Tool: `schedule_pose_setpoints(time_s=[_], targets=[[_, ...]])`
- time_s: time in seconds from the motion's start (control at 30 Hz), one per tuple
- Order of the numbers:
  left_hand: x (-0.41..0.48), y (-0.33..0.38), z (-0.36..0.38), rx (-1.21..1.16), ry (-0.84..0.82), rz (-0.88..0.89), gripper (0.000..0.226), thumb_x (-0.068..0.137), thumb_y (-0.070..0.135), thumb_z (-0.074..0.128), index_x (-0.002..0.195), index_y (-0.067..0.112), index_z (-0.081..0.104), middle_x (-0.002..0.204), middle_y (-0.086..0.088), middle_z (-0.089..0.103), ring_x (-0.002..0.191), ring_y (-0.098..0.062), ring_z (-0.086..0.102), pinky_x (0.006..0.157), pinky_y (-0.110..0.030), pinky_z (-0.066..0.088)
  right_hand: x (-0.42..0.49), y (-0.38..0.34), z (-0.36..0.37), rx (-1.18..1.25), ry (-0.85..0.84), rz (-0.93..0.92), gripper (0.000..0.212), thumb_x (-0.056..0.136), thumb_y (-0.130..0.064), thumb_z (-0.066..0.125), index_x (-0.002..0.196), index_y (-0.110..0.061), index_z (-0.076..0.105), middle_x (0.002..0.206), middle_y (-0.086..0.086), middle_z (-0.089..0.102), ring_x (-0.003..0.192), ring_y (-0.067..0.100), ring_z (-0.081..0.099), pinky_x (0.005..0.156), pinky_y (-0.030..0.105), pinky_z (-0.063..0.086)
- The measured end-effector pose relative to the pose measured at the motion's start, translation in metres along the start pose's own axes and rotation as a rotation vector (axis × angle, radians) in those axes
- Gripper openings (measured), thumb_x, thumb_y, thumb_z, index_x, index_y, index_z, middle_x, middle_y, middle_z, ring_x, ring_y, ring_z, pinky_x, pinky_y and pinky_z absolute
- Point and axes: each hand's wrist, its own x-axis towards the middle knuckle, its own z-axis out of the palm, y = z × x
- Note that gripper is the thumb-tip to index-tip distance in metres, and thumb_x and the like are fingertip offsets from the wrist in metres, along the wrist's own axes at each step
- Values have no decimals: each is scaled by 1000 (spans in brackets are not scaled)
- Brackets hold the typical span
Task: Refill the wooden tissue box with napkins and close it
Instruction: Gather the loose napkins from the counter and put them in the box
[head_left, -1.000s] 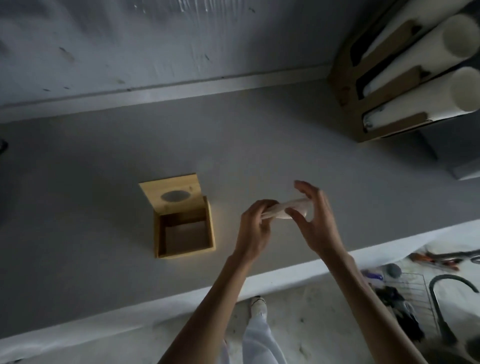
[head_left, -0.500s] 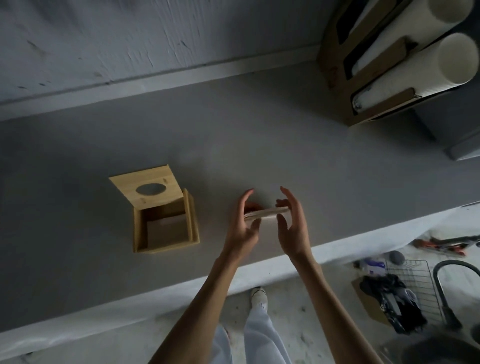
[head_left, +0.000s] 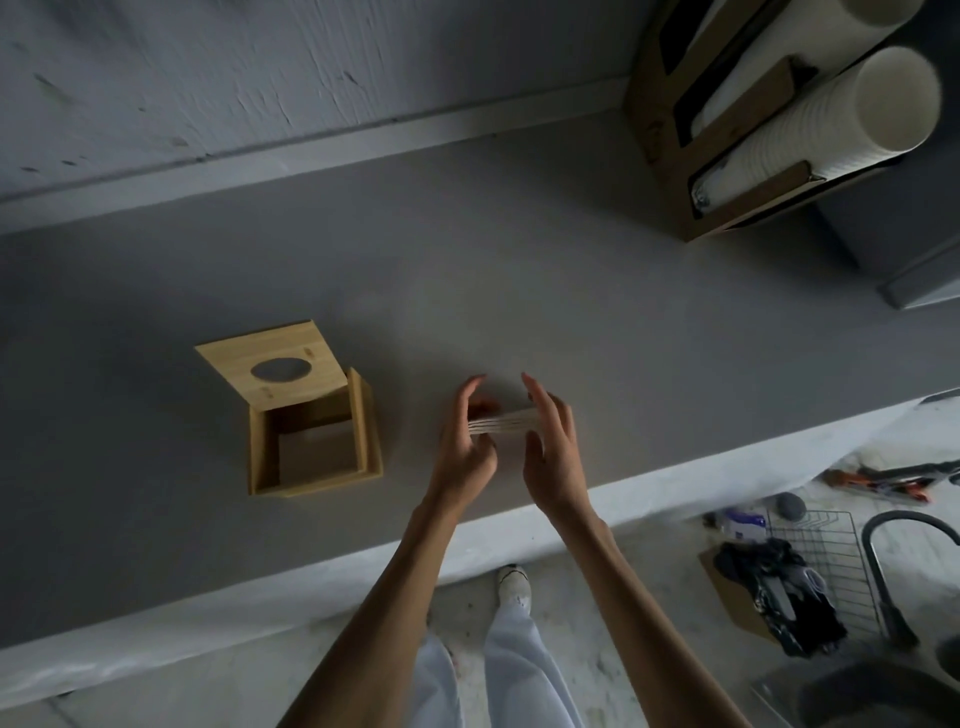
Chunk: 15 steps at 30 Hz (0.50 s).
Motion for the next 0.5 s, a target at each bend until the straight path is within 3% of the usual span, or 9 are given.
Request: schedule_pose_setpoints(time_s=[0.27,0.37,0.43,0.5], targets=[[0,3,1,77,15,-5,72,70,-14,42,137,10,39,111,-9,58,106,-22,56,96,-28,45,-1,4,-4,-127,-11,-5,87,74,18,42,149,-26,32,130,3,49,119,19,47,104,24,37],[0,0,-5,135,57,43,52,82,-10,51,130,10,47,114,-3,61,107,-15,58,94,-24,46,2,4,-10,-107,111,-13,58,89,4,53,142,-20,44,119,0,61,107,15,56,95,21,41],[0,-2,-8,167,82,87,34,92,4,56,126,9,51,118,-2,62,107,-12,59,92,-20,47,4,4,-14,-89,158,6,44,93,-6,58,135,-18,50,121,-1,64,103,13,61,91,16,41],[1,-3,-9,174,82,117,32,94,20,57,123,9,54,117,1,62,104,-7,59,89,-11,45,6,4,-17,-68,169,43,39,91,-9,61,129,-20,54,115,-4,67,99,10,63,87,14,42]])
